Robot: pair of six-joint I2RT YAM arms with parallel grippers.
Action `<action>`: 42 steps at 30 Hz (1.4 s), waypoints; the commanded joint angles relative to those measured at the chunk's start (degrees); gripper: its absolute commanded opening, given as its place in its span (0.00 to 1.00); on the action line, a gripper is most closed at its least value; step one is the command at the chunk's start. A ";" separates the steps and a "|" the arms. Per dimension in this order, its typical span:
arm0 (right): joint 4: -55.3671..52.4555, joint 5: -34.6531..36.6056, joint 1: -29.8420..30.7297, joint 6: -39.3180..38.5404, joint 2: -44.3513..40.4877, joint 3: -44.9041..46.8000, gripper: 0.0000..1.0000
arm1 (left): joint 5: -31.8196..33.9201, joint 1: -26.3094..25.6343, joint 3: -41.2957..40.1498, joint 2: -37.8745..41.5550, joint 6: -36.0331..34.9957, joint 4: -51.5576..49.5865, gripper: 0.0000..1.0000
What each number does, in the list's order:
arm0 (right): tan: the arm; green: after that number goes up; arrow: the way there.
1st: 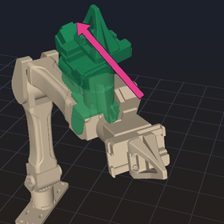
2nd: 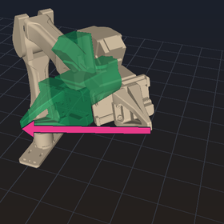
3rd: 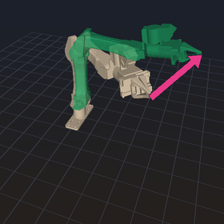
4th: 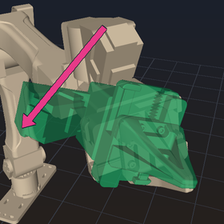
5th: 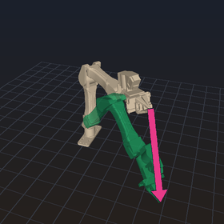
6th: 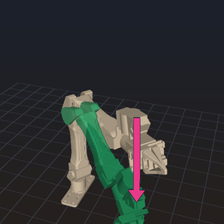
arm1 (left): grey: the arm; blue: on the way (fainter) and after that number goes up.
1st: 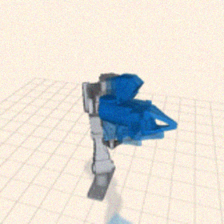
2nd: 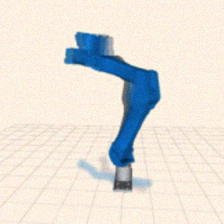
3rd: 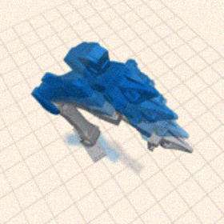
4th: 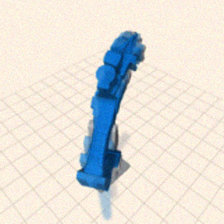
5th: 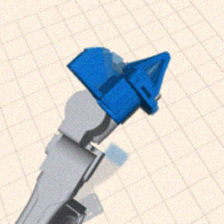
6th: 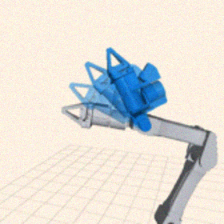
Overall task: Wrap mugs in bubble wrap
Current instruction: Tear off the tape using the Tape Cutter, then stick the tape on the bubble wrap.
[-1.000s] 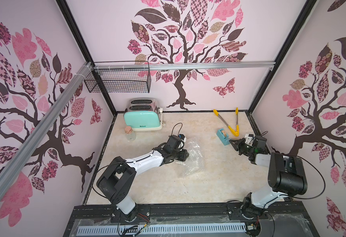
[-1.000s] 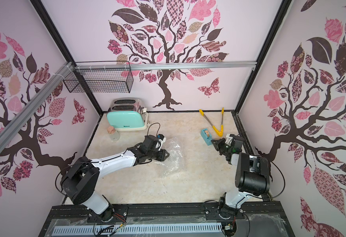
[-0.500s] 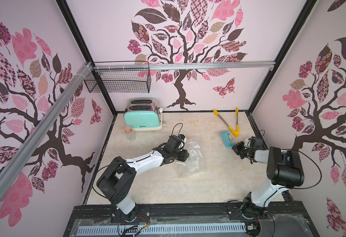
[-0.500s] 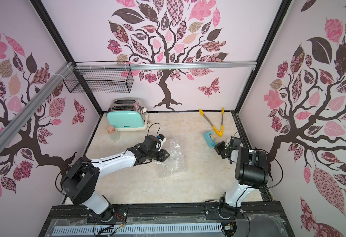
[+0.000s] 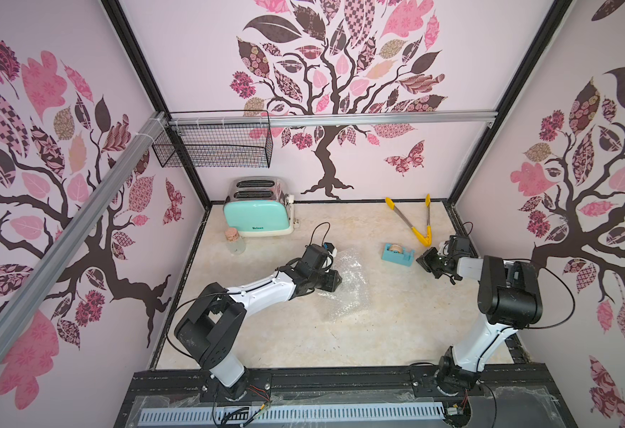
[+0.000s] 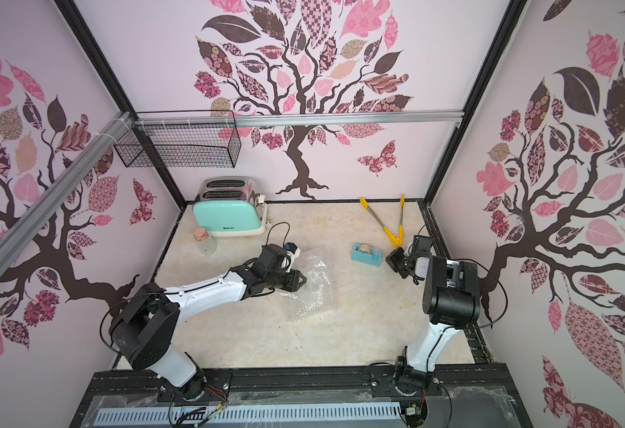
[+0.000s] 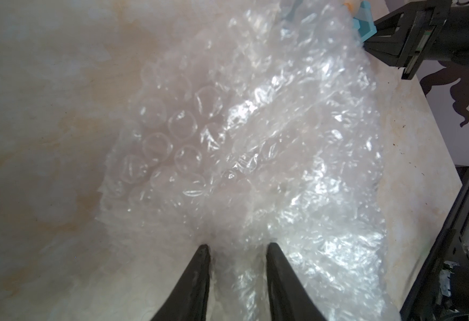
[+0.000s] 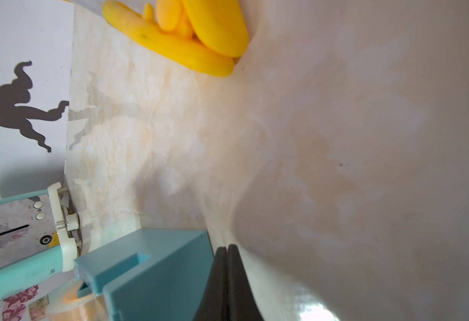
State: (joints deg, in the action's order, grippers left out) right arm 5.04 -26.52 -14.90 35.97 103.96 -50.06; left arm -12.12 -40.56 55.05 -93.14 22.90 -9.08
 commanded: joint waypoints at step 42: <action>-38.99 -13.60 50.40 -20.19 -23.69 -12.03 0.00 | -4.57 2.43 -3.30 3.71 1.45 2.22 0.37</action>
State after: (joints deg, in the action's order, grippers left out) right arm -27.94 -41.41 32.93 20.67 79.42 -59.59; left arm -15.53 -38.76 52.45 -90.15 24.10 -8.14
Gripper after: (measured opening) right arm 0.043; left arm 0.365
